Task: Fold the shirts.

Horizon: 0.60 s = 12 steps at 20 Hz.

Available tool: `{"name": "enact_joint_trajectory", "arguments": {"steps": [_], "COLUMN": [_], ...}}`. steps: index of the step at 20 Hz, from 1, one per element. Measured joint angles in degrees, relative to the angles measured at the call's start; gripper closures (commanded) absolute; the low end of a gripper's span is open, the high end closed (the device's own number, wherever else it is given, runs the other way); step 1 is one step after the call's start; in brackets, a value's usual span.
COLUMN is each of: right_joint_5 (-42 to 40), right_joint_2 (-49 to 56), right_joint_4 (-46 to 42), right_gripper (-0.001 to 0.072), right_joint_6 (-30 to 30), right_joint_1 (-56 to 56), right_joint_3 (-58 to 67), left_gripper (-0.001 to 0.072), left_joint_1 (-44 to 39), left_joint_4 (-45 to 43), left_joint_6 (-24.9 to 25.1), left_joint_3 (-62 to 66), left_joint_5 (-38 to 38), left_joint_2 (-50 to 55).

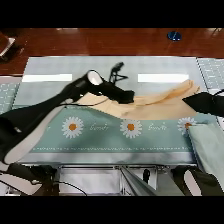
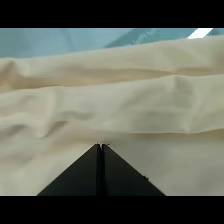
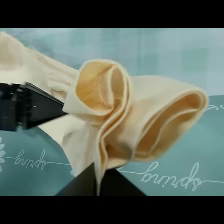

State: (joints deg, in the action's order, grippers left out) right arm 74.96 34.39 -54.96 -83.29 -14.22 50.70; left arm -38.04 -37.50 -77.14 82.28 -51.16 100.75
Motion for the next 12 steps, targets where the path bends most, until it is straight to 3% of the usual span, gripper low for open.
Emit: {"name": "enact_joint_trajectory", "arguments": {"steps": [6, 9, 12], "right_joint_5": [0.8, 0.7, -0.1], "right_joint_2": [-2.8, -3.0, -1.7], "right_joint_4": [3.2, 4.6, 7.9], "right_gripper": [0.0692, 0.0691, 0.0692], "right_joint_6": [-0.4, -0.5, -0.2], "right_joint_1": [0.0, 0.0, 0.9], "right_joint_3": [-0.3, -0.3, -0.2], "left_gripper": [0.0685, 0.0685, 0.0685], "left_joint_1": [-9.6, -5.2, 4.8], "left_joint_4": [0.4, 0.2, -1.6], "left_joint_6": [-2.9, -3.3, -3.5], "left_joint_3": [5.9, 7.4, 6.8], "left_joint_5": [-3.0, -4.4, -7.4], "left_joint_2": [5.6, 4.7, -0.4]}}
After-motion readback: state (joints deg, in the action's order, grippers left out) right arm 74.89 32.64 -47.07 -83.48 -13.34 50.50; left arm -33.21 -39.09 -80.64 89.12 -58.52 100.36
